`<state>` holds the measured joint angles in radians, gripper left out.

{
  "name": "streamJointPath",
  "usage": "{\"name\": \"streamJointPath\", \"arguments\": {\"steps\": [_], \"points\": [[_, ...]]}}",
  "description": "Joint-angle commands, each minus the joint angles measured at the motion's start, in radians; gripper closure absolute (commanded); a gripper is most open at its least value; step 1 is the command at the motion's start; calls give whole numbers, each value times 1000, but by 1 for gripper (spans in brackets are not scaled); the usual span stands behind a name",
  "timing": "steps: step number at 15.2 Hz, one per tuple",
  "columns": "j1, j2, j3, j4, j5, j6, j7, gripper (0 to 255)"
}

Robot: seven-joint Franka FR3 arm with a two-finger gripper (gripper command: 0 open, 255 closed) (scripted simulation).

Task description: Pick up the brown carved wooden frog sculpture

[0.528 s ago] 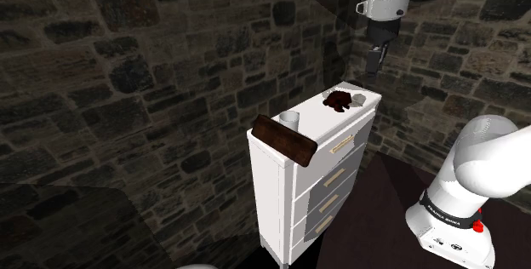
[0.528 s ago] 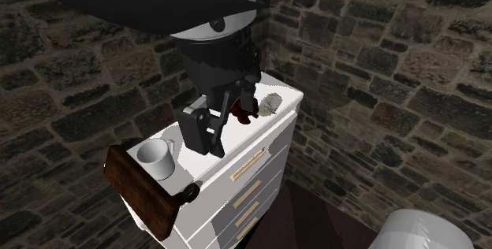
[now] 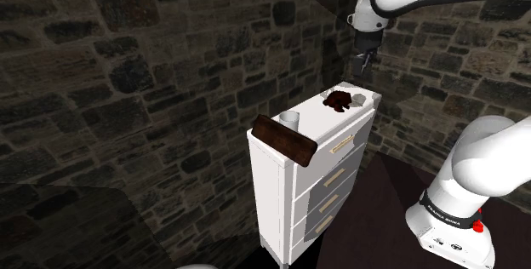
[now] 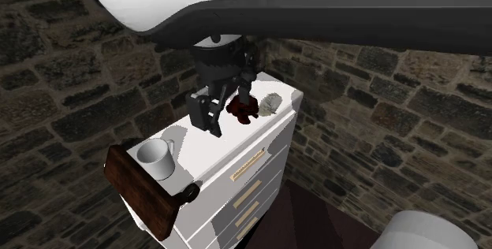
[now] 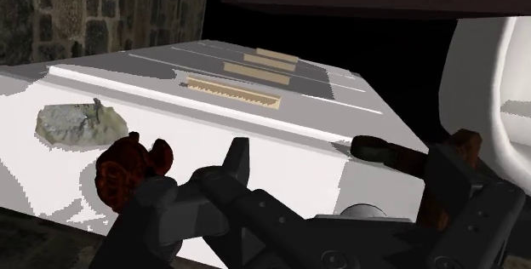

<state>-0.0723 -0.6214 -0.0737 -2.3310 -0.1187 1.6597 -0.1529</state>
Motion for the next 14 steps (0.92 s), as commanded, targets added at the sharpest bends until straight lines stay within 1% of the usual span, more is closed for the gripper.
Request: {"name": "streamJointPath", "arguments": {"steps": [1, 8, 14], "points": [[-18, 49, -26, 0, -9, 52, 1, 0], [-71, 252, -112, 47, -16, 214, 1, 0], [-110, 443, -183, 125, 13, 328, -13, 0]]}}
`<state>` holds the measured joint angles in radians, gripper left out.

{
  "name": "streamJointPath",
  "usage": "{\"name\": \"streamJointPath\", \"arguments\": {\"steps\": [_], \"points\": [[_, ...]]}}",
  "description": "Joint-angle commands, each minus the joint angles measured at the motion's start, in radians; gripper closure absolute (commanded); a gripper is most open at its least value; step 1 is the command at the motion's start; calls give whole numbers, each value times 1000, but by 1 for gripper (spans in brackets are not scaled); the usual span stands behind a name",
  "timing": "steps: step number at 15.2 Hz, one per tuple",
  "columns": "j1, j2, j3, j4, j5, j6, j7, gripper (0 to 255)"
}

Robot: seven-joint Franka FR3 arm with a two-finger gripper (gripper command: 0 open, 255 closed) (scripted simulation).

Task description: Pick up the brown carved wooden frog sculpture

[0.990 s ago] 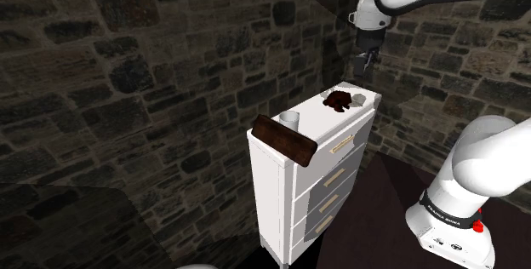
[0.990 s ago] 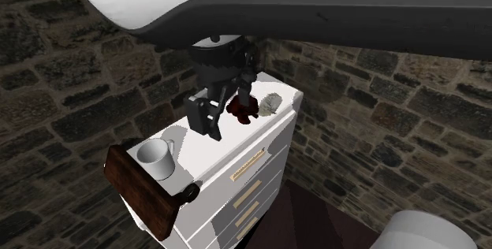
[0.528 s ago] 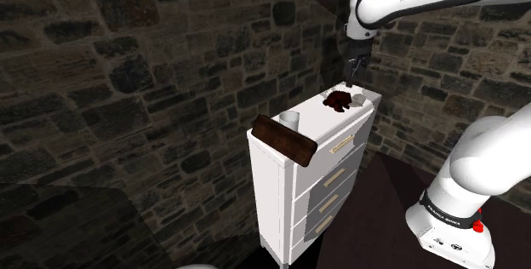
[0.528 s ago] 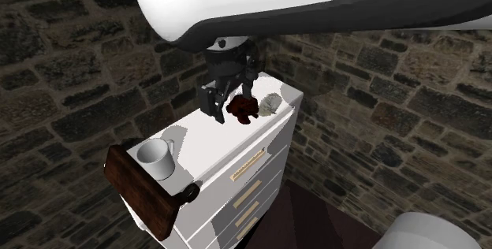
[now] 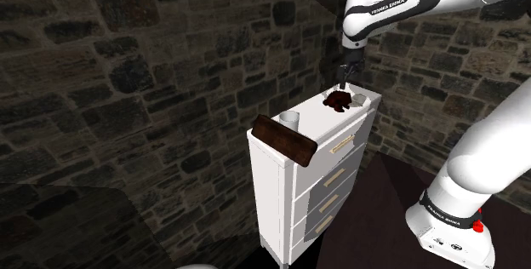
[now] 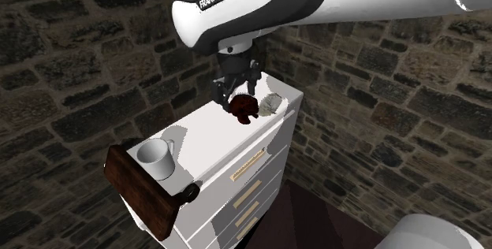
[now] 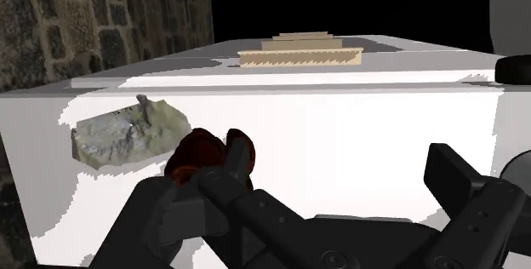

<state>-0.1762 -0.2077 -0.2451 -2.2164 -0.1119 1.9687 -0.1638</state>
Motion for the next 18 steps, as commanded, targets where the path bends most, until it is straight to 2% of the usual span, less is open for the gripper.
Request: {"name": "streamJointPath", "arguments": {"steps": [1, 11, 18], "points": [[-13, 62, -22, 27, 14, 35, -6, 0], [-101, 404, -103, 239, 151, 148, -65, 0], [-110, 458, -98, 216, 175, 221, -78, 0]]}}
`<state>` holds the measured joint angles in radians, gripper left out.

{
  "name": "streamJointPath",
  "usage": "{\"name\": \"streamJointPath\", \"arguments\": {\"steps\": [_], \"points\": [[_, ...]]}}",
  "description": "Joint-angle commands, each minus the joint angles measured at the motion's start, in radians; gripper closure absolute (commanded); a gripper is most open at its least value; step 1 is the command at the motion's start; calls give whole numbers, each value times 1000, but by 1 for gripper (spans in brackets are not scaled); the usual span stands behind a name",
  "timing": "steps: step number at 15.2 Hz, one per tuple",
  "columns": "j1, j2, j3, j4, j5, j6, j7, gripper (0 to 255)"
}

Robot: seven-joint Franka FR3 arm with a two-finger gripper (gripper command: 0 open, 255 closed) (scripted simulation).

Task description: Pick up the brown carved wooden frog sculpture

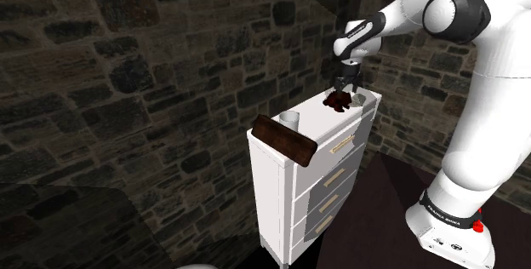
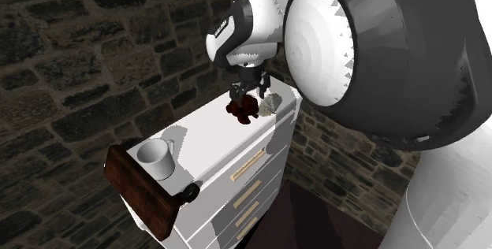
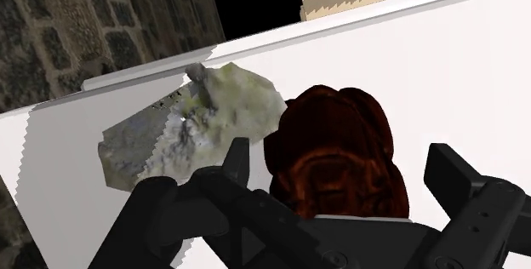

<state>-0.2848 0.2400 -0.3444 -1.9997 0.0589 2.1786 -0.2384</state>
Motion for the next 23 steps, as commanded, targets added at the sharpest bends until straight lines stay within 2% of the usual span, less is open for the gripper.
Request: {"name": "streamJointPath", "arguments": {"steps": [1, 3, 4, 13, 23], "points": [[-3, 22, 3, -8, 10, 30, -6, 0], [-3, 22, 3, -8, 10, 30, -6, 0], [-3, 23, 3, -8, 10, 31, -6, 255], [-3, 22, 3, -8, 10, 30, -6, 255], [5, -46, -6, 46, -20, -89, 11, 255]]}}
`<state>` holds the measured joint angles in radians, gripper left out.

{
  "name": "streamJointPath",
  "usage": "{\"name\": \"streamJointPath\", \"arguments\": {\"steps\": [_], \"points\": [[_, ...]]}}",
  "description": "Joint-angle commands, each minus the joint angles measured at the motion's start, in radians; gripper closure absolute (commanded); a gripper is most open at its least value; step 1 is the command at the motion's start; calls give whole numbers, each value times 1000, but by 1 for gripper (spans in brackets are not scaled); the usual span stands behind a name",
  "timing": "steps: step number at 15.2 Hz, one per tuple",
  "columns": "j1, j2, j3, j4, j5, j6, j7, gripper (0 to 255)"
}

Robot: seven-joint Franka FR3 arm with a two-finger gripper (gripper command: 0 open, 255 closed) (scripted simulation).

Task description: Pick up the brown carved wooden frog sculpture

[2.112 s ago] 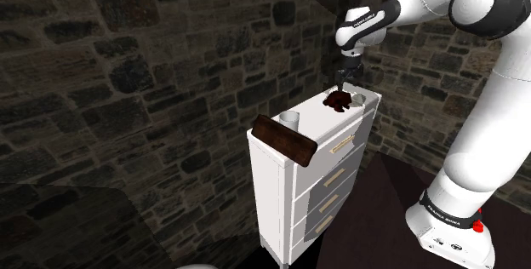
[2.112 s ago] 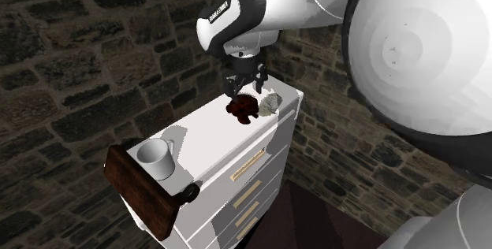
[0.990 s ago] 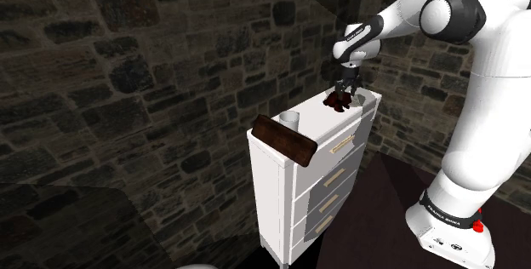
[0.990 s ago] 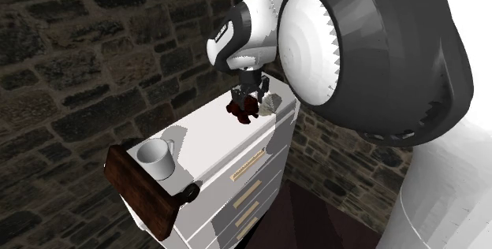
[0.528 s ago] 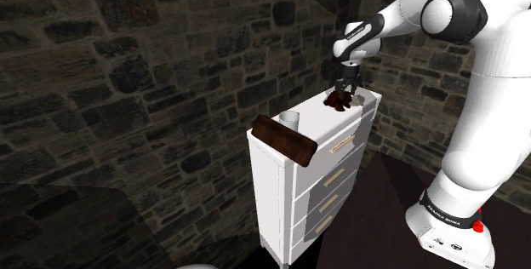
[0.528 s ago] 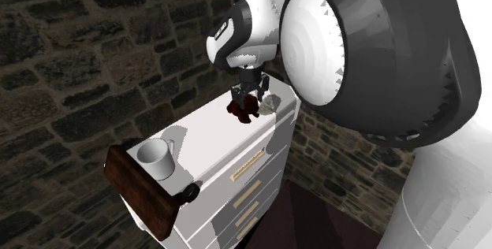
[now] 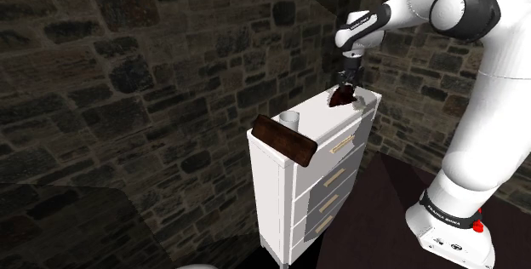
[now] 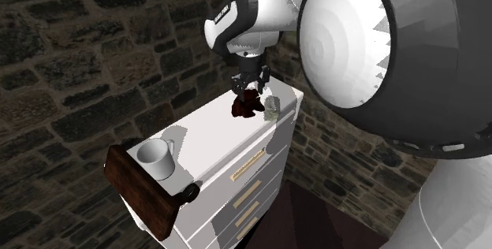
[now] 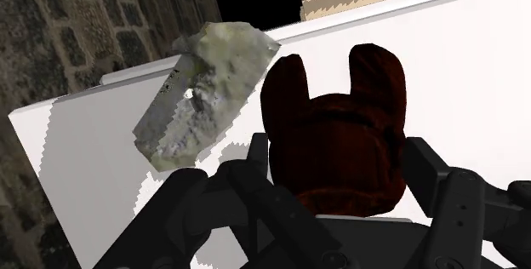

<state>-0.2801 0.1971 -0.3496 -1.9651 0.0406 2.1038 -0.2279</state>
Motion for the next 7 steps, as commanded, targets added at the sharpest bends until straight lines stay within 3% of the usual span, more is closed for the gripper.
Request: {"name": "streamJointPath", "arguments": {"steps": [1, 7], "points": [[0, -9, -1, 18, -4, -27, 2, 255], [3, -31, -3, 49, -13, -78, 7, 255]]}}
